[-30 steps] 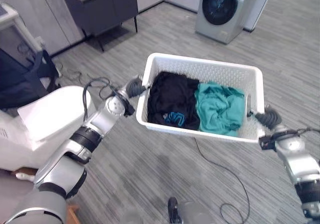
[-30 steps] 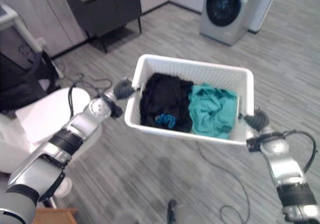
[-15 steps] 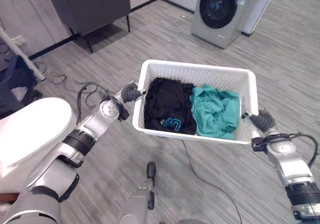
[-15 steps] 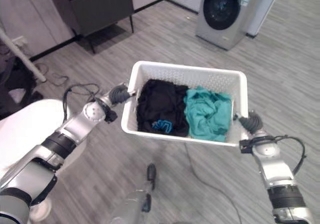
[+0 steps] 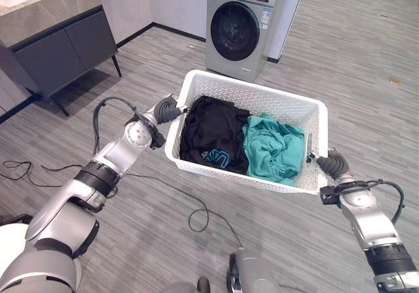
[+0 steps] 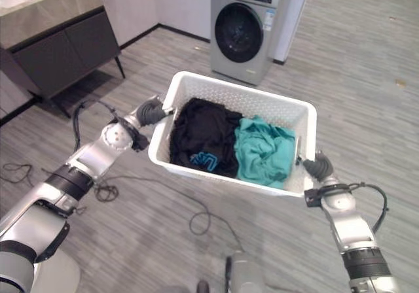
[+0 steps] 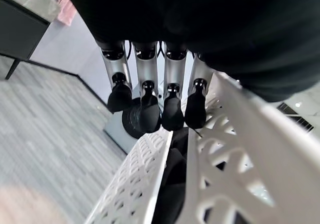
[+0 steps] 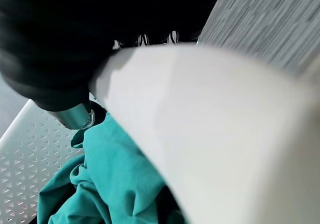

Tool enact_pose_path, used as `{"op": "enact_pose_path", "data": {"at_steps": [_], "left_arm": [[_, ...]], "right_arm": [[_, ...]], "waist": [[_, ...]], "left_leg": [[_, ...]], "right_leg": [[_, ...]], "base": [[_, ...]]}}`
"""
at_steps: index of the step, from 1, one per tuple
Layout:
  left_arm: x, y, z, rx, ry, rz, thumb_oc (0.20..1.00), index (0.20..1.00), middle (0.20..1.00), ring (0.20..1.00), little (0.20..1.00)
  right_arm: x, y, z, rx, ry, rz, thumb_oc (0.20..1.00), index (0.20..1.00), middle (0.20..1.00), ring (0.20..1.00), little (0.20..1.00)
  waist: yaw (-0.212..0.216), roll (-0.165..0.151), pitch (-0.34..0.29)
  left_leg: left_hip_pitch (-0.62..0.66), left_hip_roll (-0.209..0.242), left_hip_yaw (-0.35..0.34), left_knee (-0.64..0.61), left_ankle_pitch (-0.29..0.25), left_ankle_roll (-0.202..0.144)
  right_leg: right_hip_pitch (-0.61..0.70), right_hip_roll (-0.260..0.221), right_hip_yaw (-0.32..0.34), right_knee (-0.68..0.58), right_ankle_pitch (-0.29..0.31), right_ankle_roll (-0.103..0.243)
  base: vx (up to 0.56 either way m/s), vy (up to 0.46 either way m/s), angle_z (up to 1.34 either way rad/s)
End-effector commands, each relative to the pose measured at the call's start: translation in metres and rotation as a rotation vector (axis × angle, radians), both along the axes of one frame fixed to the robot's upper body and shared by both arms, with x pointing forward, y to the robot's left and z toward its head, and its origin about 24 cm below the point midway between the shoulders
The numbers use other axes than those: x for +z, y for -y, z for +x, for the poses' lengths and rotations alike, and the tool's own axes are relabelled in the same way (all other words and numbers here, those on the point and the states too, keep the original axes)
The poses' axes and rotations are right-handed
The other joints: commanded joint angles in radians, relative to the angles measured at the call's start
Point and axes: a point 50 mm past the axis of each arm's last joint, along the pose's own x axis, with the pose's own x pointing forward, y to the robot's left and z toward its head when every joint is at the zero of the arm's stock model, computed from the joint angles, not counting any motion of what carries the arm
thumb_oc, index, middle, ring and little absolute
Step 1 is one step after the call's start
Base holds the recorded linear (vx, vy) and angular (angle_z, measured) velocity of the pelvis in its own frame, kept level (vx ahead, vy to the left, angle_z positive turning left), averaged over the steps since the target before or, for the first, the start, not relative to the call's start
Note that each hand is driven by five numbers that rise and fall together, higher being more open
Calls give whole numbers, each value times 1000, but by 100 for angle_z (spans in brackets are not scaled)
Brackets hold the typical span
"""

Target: Grab the laundry basket,head to the washer,open it,put in the laundry and shut it.

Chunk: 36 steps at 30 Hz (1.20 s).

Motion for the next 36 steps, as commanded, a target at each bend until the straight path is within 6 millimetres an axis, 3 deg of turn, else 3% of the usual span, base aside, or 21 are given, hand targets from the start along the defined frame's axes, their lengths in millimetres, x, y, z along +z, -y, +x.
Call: {"op": "enact_pose_path", "data": {"at_steps": [1, 4, 7, 8, 9, 10, 11, 12, 14, 16, 17, 18, 19, 20, 21, 24, 27, 29, 31, 32, 36], "left_arm": [[25, 33, -1, -110, 137, -86, 200, 200, 200, 200, 200], [20, 30, 0, -93, 132, -68, 200, 200, 200, 200, 200], [20, 32, 1, -102, 134, -44, 200, 200, 200, 200, 200], [21, 36, 0, -123, 134, -50, 200, 200, 200, 200, 200], [23, 36, 0, -130, 129, -50, 200, 200, 200, 200, 200], [24, 37, 1, -131, 130, -49, 200, 200, 200, 200, 200], [28, 36, 1, -127, 138, -49, 200, 200, 200, 200, 200], [37, 34, 1, -122, 155, -49, 200, 200, 200, 200, 200], [41, 36, 2, -127, 163, -49, 200, 200, 200, 200, 200], [46, 40, 3, -134, 166, -54, 200, 200, 200, 200, 200], [51, 45, 3, -146, 175, -65, 200, 200, 200, 200, 200], [54, 47, 3, -154, 184, -69, 200, 200, 200, 200, 200], [54, 48, 3, -156, 183, -69, 200, 200, 200, 200, 200], [54, 52, 3, -163, 192, -75, 200, 200, 200, 200, 200], [54, 52, 3, -163, 192, -75, 200, 200, 200, 200, 200], [50, 47, 4, -149, 185, -79, 200, 200, 200, 200, 200], [45, 47, 3, -153, 176, -72, 200, 200, 200, 200, 200], [42, 37, 3, -131, 172, -61, 200, 200, 200, 200, 200], [42, 34, 2, -130, 176, -52, 200, 200, 200, 200, 200], [42, 31, 2, -127, 175, -43, 200, 200, 200, 200, 200], [48, 33, 2, -132, 196, -18, 200, 200, 200, 200, 200]], "right_arm": [[76, -20, 25, 151, 328, 4, 200, 200, 200, 200, 200], [76, -20, 25, 158, 325, 3, 200, 200, 200, 200, 200], [77, -16, 25, 143, 326, 4, 200, 200, 200, 200, 200], [84, -10, 23, 128, 346, -4, 200, 200, 200, 200, 200], [90, 3, 20, 82, 362, -11, 200, 200, 200, 200, 200], [90, 3, 20, 81, 363, -10, 200, 200, 200, 200, 200], [95, 3, 20, 79, 380, -3, 200, 200, 200, 200, 200], [99, 1, 24, 78, 395, 5, 200, 200, 200, 200, 200], [100, 1, 24, 77, 396, 5, 200, 200, 200, 200, 200], [102, 5, 23, 60, 399, 3, 200, 200, 200, 200, 200], [101, 4, 21, 61, 403, 6, 200, 200, 200, 200, 200], [100, 2, 18, 79, 401, 0, 200, 200, 200, 200, 200], [100, 2, 17, 77, 400, 1, 200, 200, 200, 200, 200], [97, 1, 16, 80, 406, 5, 200, 200, 200, 200, 200], [97, 1, 16, 79, 406, 5, 200, 200, 200, 200, 200], [91, 0, 14, 80, 401, 9, 200, 200, 200, 200, 200], [87, -5, 16, 94, 394, 14, 200, 200, 200, 200, 200], [87, -17, 25, 129, 388, 30, 200, 200, 200, 200, 200], [86, -20, 26, 135, 387, 40, 200, 200, 200, 200, 200], [85, -20, 27, 138, 382, 40, 200, 200, 200, 200, 200], [85, -23, 28, 142, 383, 35, 200, 200, 200, 200, 200]], "waist": [[23, 29, -96], [17, 28, -105], [2, 24, -137], [-21, 40, -153], [-32, 36, -146], [-34, 34, -147], [-32, 18, -147], [-7, 14, -130], [-7, 21, -125], [6, -5, -104], [17, -13, -92], [26, -18, -89], [30, -25, -90], [41, -22, -88], [42, -31, -90], [68, -9, -93], [80, -3, -93], [105, 14, -119], [114, 13, -133], [116, 0, -138], [108, -16, -144]], "left_leg": [[-71, 92, 15, 22, -42, -41], [-8, 101, 28, 36, -71, -66], [25, 122, 23, 80, -73, -92], [14, 176, 27, 202, -12, -135], [-73, 267, 60, 467, 143, -165], [-85, 265, 55, 478, 144, -166], [-123, 301, 80, 585, 200, -157], [-191, 341, 68, 802, 232, -151], [-223, 372, 48, 865, 237, -154], [-317, 402, 70, 887, 230, -126], [-392, 380, 78, 780, 179, -125], [-435, 358, 98, 609, 167, -135], [-425, 351, 105, 595, 173, -133], [-434, 318, 110, 334, 171, -142], [-420, 307, 118, 302, 192, -139], [-405, 245, 86, -28, 242, -157], [-421, 221, 80, -84, 249, -160], [-380, 203, 45, -86, 272, -150], [-380, 190, 33, -33, 276, -139], [-374, 175, 38, -5, 248, -129], [-321, 126, 70, 43, 157, -58]], "right_leg": [[146, -60, 4, -268, 127, 161], [137, -79, -73, -372, 174, 180], [183, -64, -86, -365, 210, 165], [208, -24, -70, -331, 193, 134], [251, -2, -75, -301, 157, 84], [246, -4, -78, -303, 162, 82], [275, 6, -82, -303, 139, 52], [323, 53, -74, -298, 99, 0], [345, 79, -65, -293, 72, -12], [380, 74, -67, -294, 66, -28], [409, 71, -66, -299, 48, -16], [430, 65, -55, -294, 29, -4], [431, 57, -52, -293, 28, -2], [453, 59, -55, -292, 11, 13], [453, 49, -54, -294, 15, 15], [511, 61, -41, -297, -28, 29], [540, 64, -26, -284, -59, 28], [576, 63, 21, -255, -99, 36], [581, 53, 46, -205, -90, 45], [578, 37, 52, -166, -82, 57], [491, -8, 58, 140, 103, 142]], "base": [[396, -93, 45], [448, -116, 40], [537, -197, 43], [754, -404, 43], [560, -348, 46], [349, -326, 49], [338, -362, 55], [519, -427, 33], [326, -230, -14], [213, -156, -58], [368, -41, -43], [367, 15, -20], [393, 105, 1], [214, 64, -10], [340, 106, -11], [362, 84, -40], [359, 72, -38], [626, 187, -72], [513, 169, -83], [428, 141, -82], [362, 170, -16]]}}
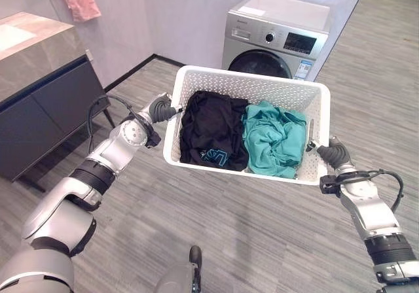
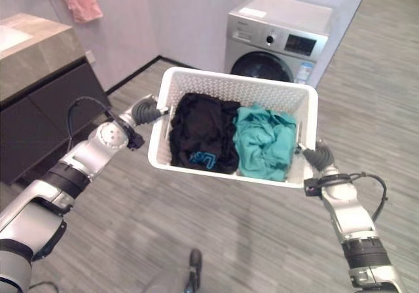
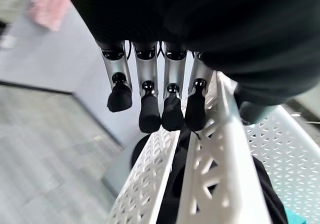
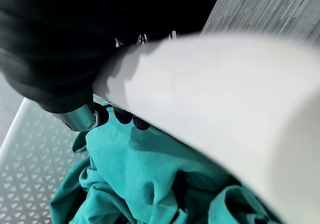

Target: Grab the laundry basket,head to the washer,open it,put in the laundry and shut it.

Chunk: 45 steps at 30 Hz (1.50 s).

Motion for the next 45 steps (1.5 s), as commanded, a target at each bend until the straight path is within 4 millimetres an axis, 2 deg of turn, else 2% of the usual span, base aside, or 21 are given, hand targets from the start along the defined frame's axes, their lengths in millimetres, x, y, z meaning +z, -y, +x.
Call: {"op": "enact_pose_path", "data": {"at_steps": [1, 3, 6, 7, 9, 11, 12, 16, 22, 26, 27, 28, 30, 31, 34, 36, 39, 40, 41, 43, 45], "left_arm": [[49, 42, -1, -157, 203, -44, 200, 200, 200, 200, 200], [54, 40, -1, -150, 219, -38, 200, 200, 200, 200, 200], [60, 39, 0, -144, 230, -43, 200, 200, 200, 200, 200], [61, 45, -1, -163, 230, -53, 200, 200, 200, 200, 200], [61, 46, -1, -171, 229, -53, 200, 200, 200, 200, 200], [59, 48, -2, -181, 225, -51, 200, 200, 200, 200, 200], [58, 51, -1, -184, 224, -69, 200, 200, 200, 200, 200], [53, 59, 0, -189, 232, -67, 200, 200, 200, 200, 200], [49, 58, 0, -186, 229, -42, 200, 200, 200, 200, 200], [46, 49, -2, -173, 221, -51, 200, 200, 200, 200, 200], [46, 44, -2, -167, 211, -46, 200, 200, 200, 200, 200], [48, 43, -1, -160, 213, -40, 200, 200, 200, 200, 200], [61, 36, -1, -140, 242, -43, 200, 200, 200, 200, 200], [65, 36, -1, -139, 254, -45, 200, 200, 200, 200, 200], [82, 40, 0, -150, 274, -49, 200, 200, 200, 200, 200], [86, 44, 0, -160, 279, -62, 200, 200, 200, 200, 200], [87, 49, 0, -177, 281, -69, 200, 200, 200, 200, 200], [87, 49, 0, -177, 281, -69, 200, 200, 200, 200, 200], [84, 49, 0, -176, 278, -67, 200, 200, 200, 200, 200], [83, 50, 0, -180, 277, -67, 200, 200, 200, 200, 200], [78, 52, 1, -181, 270, -63, 200, 200, 200, 200, 200]], "right_arm": [[70, -20, 17, 124, 306, -50, 200, 200, 200, 200, 200], [73, -23, 20, 131, 311, -64, 200, 200, 200, 200, 200], [73, -23, 23, 118, 312, -59, 200, 200, 200, 200, 200], [73, -20, 22, 105, 316, -58, 200, 200, 200, 200, 200], [72, -17, 20, 98, 311, -59, 200, 200, 200, 200, 200], [71, -15, 18, 97, 308, -56, 200, 200, 200, 200, 200], [68, -13, 16, 99, 300, -47, 200, 200, 200, 200, 200], [69, -6, 10, 89, 298, -69, 200, 200, 200, 200, 200], [68, -2, 8, 90, 280, -82, 200, 200, 200, 200, 200], [67, -2, 8, 89, 279, -80, 200, 200, 200, 200, 200], [72, 2, 9, 73, 288, -83, 200, 200, 200, 200, 200], [76, 4, 10, 68, 300, -79, 200, 200, 200, 200, 200], [82, 4, 12, 62, 324, -66, 200, 200, 200, 200, 200], [86, 2, 14, 63, 339, -59, 200, 200, 200, 200, 200], [89, 4, 17, 45, 340, -56, 200, 200, 200, 200, 200], [86, 2, 16, 57, 326, -63, 200, 200, 200, 200, 200], [87, -1, 15, 78, 335, -72, 200, 200, 200, 200, 200], [87, -1, 15, 78, 335, -72, 200, 200, 200, 200, 200], [89, -3, 14, 86, 351, -71, 200, 200, 200, 200, 200], [89, -2, 13, 86, 351, -74, 200, 200, 200, 200, 200], [87, -3, 14, 84, 353, -77, 200, 200, 200, 200, 200]], "waist": [[19, 25, -117], [11, 46, -102], [0, 71, -84], [-17, 78, -74], [-33, 83, -74], [-51, 88, -73], [-67, 80, -72], [-86, 88, -73], [-91, 87, -122], [-98, 101, -143], [-94, 95, -148], [-89, 89, -137], [-76, 58, -123], [-67, 45, -104], [-51, 31, -75], [-42, 22, -63], [-34, 22, -64], [-34, 14, -65], [-15, 24, -66], [-11, 26, -69], [8, 41, -67]], "left_leg": [[45, 50, -35, -35, -41, 7], [87, 52, -29, -39, -61, 39], [166, 45, -30, -57, -94, 62], [195, 42, -44, -63, -99, 52], [210, 45, -56, -67, -110, 44], [231, 53, -66, -69, -133, 24], [258, 49, -76, -69, -168, 0], [306, 68, -83, -54, -221, -23], [376, 110, -70, -36, -220, -58], [386, 162, -76, 40, -149, -92], [340, 212, -71, 203, -36, -102], [283, 238, -88, 371, 26, -107], [181, 268, -99, 600, 91, -89], [121, 299, -103, 711, 107, -82], [9, 374, -63, 751, 60, -65], [-35, 369, -63, 627, 26, -67], [-26, 354, -80, 286, 30, -94], [-15, 346, -74, 261, 47, -92], [-18, 298, -109, 69, 38, -109], [-7, 274, -125, -20, 70, -116], [-42, 195, -140, -138, 86, -123]], "right_leg": [[-107, 77, -65, 89, 215, 24], [-190, 61, -94, 273, 257, 39], [-294, -3, -154, 355, 212, 14], [-365, 14, -167, 277, 159, -7], [-366, 15, -179, 206, 143, -9], [-366, 11, -197, 10, 111, -17], [-399, 6, -150, -227, 131, -2], [-415, -20, -127, -447, 241, 38], [-363, -7, -198, -483, 281, 37], [-350, 55, -194, -432, 251, 5], [-312, 92, -188, -421, 209, -37], [-289, 113, -179, -414, 190, -63], [-247, 141, -169, -419, 161, -115], [-232, 153, -172, -413, 152, -140], [-186, 173, -185, -402, 113, -155], [-162, 169, -179, -398, 100, -145], [-138, 159, -171, -397, 73, -125], [-139, 152, -171, -400, 76, -125], [-106, 153, -168, -407, 52, -115], [-99, 151, -166, -408, 46, -113], [-65, 159, -163, -408, 21, -112]], "base": [[334, 181, 12], [195, 146, -8], [342, 170, -22], [259, 41, -6], [264, -23, 9], [393, -131, 55], [389, -145, 56], [354, -134, 29], [390, -188, 22], [327, -220, -10], [330, -341, -32], [383, -464, -31], [233, -408, -30], [189, -351, -42], [195, -202, -15], [191, -19, 3], [223, 66, 2], [302, 93, -3], [195, 57, -5], [263, 94, -7], [350, 127, 0]]}}
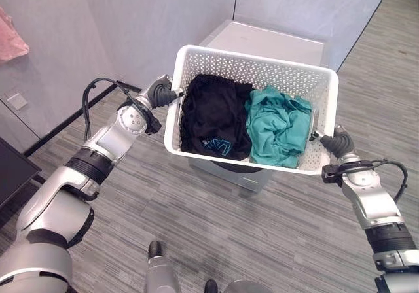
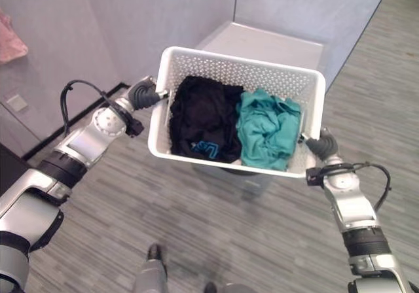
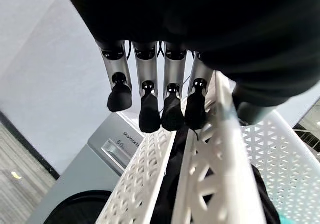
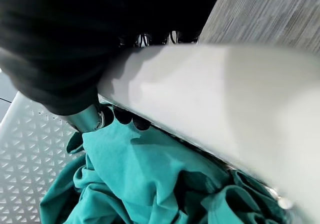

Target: Grab the laundry basket,head to the washer,open it,put in the laundry and shut it.

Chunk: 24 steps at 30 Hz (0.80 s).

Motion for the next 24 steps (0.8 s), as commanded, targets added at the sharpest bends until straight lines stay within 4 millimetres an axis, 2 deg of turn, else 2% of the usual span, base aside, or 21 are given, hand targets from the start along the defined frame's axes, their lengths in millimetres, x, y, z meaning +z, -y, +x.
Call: {"op": "enact_pose_path", "data": {"at_steps": [1, 3, 4, 5, 7, 8, 10, 11, 12, 13, 14, 15, 16, 17, 20, 21, 22, 24], "left_arm": [[48, 49, -4, -180, 195, -50, 200, 200, 200, 200, 200], [46, 51, -4, -186, 195, -52, 200, 200, 200, 200, 200], [46, 48, -4, -178, 196, -55, 200, 200, 200, 200, 200], [50, 45, -5, -171, 215, -35, 200, 200, 200, 200, 200], [57, 40, -5, -161, 236, -13, 200, 200, 200, 200, 200], [60, 39, -4, -157, 245, -1, 200, 200, 200, 200, 200], [66, 37, -3, -143, 260, 5, 200, 200, 200, 200, 200], [76, 34, -3, -134, 279, 23, 200, 200, 200, 200, 200], [80, 31, -3, -125, 288, 30, 200, 200, 200, 200, 200], [82, 28, -4, -116, 295, 32, 200, 200, 200, 200, 200], [83, 28, -4, -115, 296, 32, 200, 200, 200, 200, 200], [90, 28, -5, -112, 317, 47, 200, 200, 200, 200, 200], [90, 28, -5, -112, 318, 47, 200, 200, 200, 200, 200], [93, 28, -6, -117, 322, 48, 200, 200, 200, 200, 200], [98, 24, -8, -118, 328, 63, 200, 200, 200, 200, 200], [98, 22, -9, -118, 328, 75, 200, 200, 200, 200, 200], [98, 22, -9, -117, 327, 75, 200, 200, 200, 200, 200], [96, 18, -9, -108, 321, 79, 200, 200, 200, 200, 200]], "right_arm": [[69, -9, 2, 100, 312, -54, 200, 200, 200, 200, 200], [68, -12, 3, 105, 312, -55, 200, 200, 200, 200, 200], [66, -14, 4, 108, 306, -48, 200, 200, 200, 200, 200], [65, -21, 10, 126, 299, -39, 200, 200, 200, 200, 200], [58, -29, 16, 148, 274, -16, 200, 200, 200, 200, 200], [55, -33, 18, 159, 262, -4, 200, 200, 200, 200, 200], [53, -38, 23, 165, 251, -2, 200, 200, 200, 200, 200], [59, -39, 25, 165, 261, -23, 200, 200, 200, 200, 200], [63, -41, 27, 166, 271, -40, 200, 200, 200, 200, 200], [66, -39, 27, 158, 279, -45, 200, 200, 200, 200, 200], [66, -39, 27, 159, 279, -46, 200, 200, 200, 200, 200], [71, -34, 28, 139, 285, -78, 200, 200, 200, 200, 200], [72, -34, 28, 138, 286, -79, 200, 200, 200, 200, 200], [77, -31, 29, 124, 294, -94, 200, 200, 200, 200, 200], [82, -32, 31, 136, 296, -112, 200, 200, 200, 200, 200], [80, -35, 31, 151, 286, -114, 200, 200, 200, 200, 200], [80, -35, 31, 152, 286, -114, 200, 200, 200, 200, 200], [76, -35, 30, 160, 267, -118, 200, 200, 200, 200, 200]], "waist": [[64, 38, -95], [71, 36, -91], [76, 45, -103], [100, 56, -117], [117, 52, -132], [121, 48, -141], [126, 43, -147], [121, 48, -139], [113, 61, -129], [109, 73, -126], [109, 69, -123], [101, 84, -122], [101, 83, -120], [88, 91, -118], [84, 104, -125], [88, 110, -131], [89, 114, -132], [92, 125, -138]], "left_leg": [[76, -41, 17, -86, 79, 30], [56, -60, 29, -50, 72, 34], [72, -65, 16, -54, 65, 39], [81, -86, -34, -15, 76, 50], [91, -118, -52, 41, 39, 67], [113, -128, -50, 51, 21, 86], [164, -150, -29, 60, -21, 128], [216, -161, -4, 55, -53, 164], [252, -161, 7, 48, -61, 179], [273, -158, 16, 44, -70, 188], [274, -163, 18, 44, -71, 189], [308, -165, 23, 33, -81, 200], [310, -166, 22, 31, -81, 200], [335, -174, 20, 23, -90, 202], [353, -169, 30, 19, -112, 196], [364, -162, 33, 16, -125, 187], [366, -157, 34, 15, -126, 186], [386, -148, 46, 9, -143, 180]], "right_leg": [[-37, -58, 56, 93, -90, 111], [-24, -65, 61, 97, -97, 111], [-19, -62, 70, 103, -110, 116], [-16, -65, 104, 139, -124, 122], [-17, -81, 125, 221, -128, 136], [-34, -92, 136, 301, -106, 148], [-84, -128, 137, 493, -6, 198], [-161, -158, 129, 716, 73, 235], [-207, -179, 98, 814, 98, 243], [-231, -210, 74, 853, 101, 240], [-235, -216, 77, 863, 96, 241], [-278, -259, 40, 866, 85, 219], [-277, -260, 38, 868, 82, 218], [-317, -261, 13, 808, 65, 217], [-315, -281, -20, 673, 42, 218], [-305, -287, -22, 558, 30, 215], [-300, -282, -23, 548, 34, 214], [-320, -293, -17, 444, 49, 225]], "base": [[266, 101, 8], [199, 86, 0], [327, 162, -36], [450, 210, -50], [415, 182, -71], [370, 178, -64], [367, 245, -27], [337, 312, -26], [311, 302, -33], [133, 150, -17], [223, 162, -10], [152, 95, -6], [293, 145, -10], [206, 46, -12], [243, -2, -2], [196, -47, -3], [191, -61, -9], [171, -58, -19]]}}
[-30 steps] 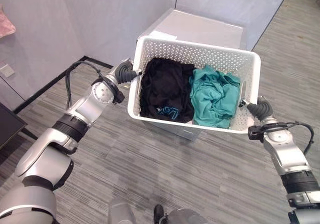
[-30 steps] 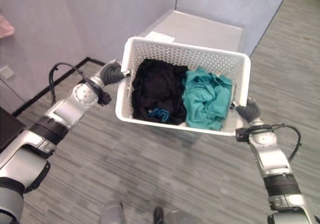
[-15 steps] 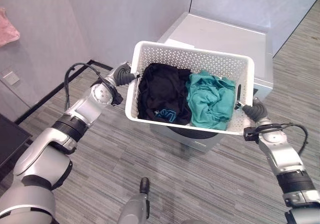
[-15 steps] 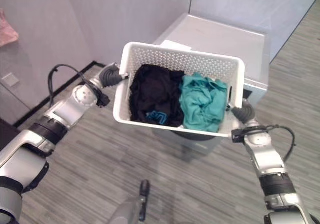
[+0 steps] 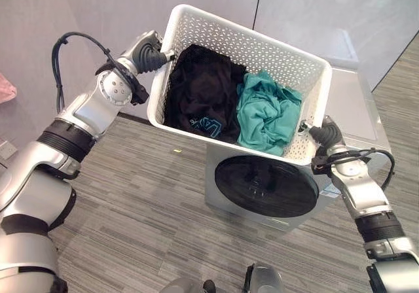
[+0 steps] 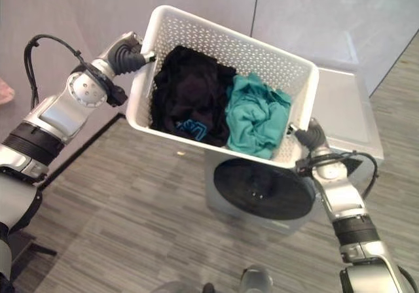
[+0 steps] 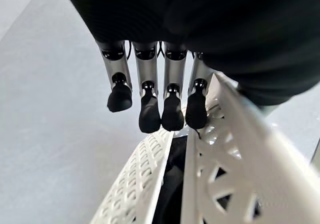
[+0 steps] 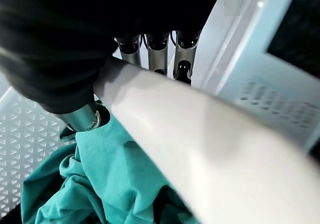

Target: Grab the laundry basket,head to the washer,open it,put in the laundry and shut it.

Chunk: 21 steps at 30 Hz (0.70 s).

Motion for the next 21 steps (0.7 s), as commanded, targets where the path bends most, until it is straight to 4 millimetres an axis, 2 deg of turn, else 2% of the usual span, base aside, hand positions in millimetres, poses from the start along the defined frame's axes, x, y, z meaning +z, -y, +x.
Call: {"op": "enact_pose_path", "data": {"at_steps": [1, 5, 6, 7, 9, 11, 14, 15, 17, 19, 20, 21], "left_arm": [[17, 36, -5, -154, 97, -15, 200, 200, 200, 200, 200], [16, 36, -5, -153, 93, -11, 200, 200, 200, 200, 200], [13, 39, -4, -161, 88, 1, 200, 200, 200, 200, 200], [12, 40, -4, -163, 87, 2, 200, 200, 200, 200, 200], [10, 44, -2, -172, 78, 9, 200, 200, 200, 200, 200], [9, 52, -2, -196, 73, 14, 200, 200, 200, 200, 200], [3, 62, -1, -222, 60, 10, 200, 200, 200, 200, 200], [3, 67, -1, -231, 60, 15, 200, 200, 200, 200, 200], [5, 69, -1, -235, 56, 26, 200, 200, 200, 200, 200], [9, 72, -2, -246, 49, 37, 200, 200, 200, 200, 200], [9, 75, -2, -255, 38, 27, 200, 200, 200, 200, 200], [9, 75, -2, -255, 38, 27, 200, 200, 200, 200, 200]], "right_arm": [[57, -7, 9, 75, 218, -71, 200, 200, 200, 200, 200], [58, 1, 5, 58, 215, -94, 200, 200, 200, 200, 200], [62, 19, -4, 6, 223, -115, 200, 200, 200, 200, 200], [62, 20, -5, 4, 222, -115, 200, 200, 200, 200, 200], [65, 34, -12, -36, 224, -132, 200, 200, 200, 200, 200], [70, 46, -19, -71, 239, -144, 200, 200, 200, 200, 200], [76, 57, -27, -103, 259, -156, 200, 200, 200, 200, 200], [78, 62, -28, -116, 259, -158, 200, 200, 200, 200, 200], [79, 63, -27, -119, 248, -162, 200, 200, 200, 200, 200], [79, 60, -24, -104, 236, -168, 200, 200, 200, 200, 200], [81, 59, -22, -100, 236, -164, 200, 200, 200, 200, 200], [81, 59, -22, -100, 237, -163, 200, 200, 200, 200, 200]], "waist": [[29, 65, -125], [26, 65, -126], [8, 57, -127], [10, 59, -128], [-2, 47, -139], [-13, 37, -147], [-29, 27, -158], [-36, 21, -165], [-36, 7, -157], [-30, -10, -135], [-34, -16, -117], [-35, -14, -117]], "left_leg": [[36, 129, -53, -70, -18, -59], [51, 135, -46, -72, -30, -68], [58, 138, -46, -66, -34, -83], [58, 140, -47, -65, -35, -83], [64, 146, -49, -62, -52, -97], [58, 157, -58, -44, -44, -114], [63, 194, -61, -27, -26, -146], [55, 226, -69, 3, 4, -174], [-7, 256, -75, 138, 64, -190], [-81, 268, -99, 303, 112, -178], [-156, 298, -92, 438, 143, -164], [-162, 300, -95, 447, 141, -164]], "right_leg": [[56, 25, -4, -84, 115, 62], [46, 38, 39, -187, 149, 76], [47, 53, 72, -268, 179, 89], [51, 54, 70, -275, 183, 89], [83, 64, 84, -350, 168, 88], [122, 92, 96, -396, 164, 80], [151, 124, 74, -424, 148, 65], [172, 146, 51, -444, 132, 47], [199, 163, 44, -464, 123, 23], [217, 185, 63, -477, 117, -12], [243, 204, 61, -503, 112, -36], [243, 206, 60, -506, 114, -36]], "base": [[110, -34, -32], [162, -98, -22], [166, -125, -10], [239, -193, 0], [169, -162, 34], [159, -199, 37], [150, -230, 21], [151, -314, 10], [67, -302, 6], [-8, -284, 4], [-27, -217, -10], [-2, -177, -17]]}}
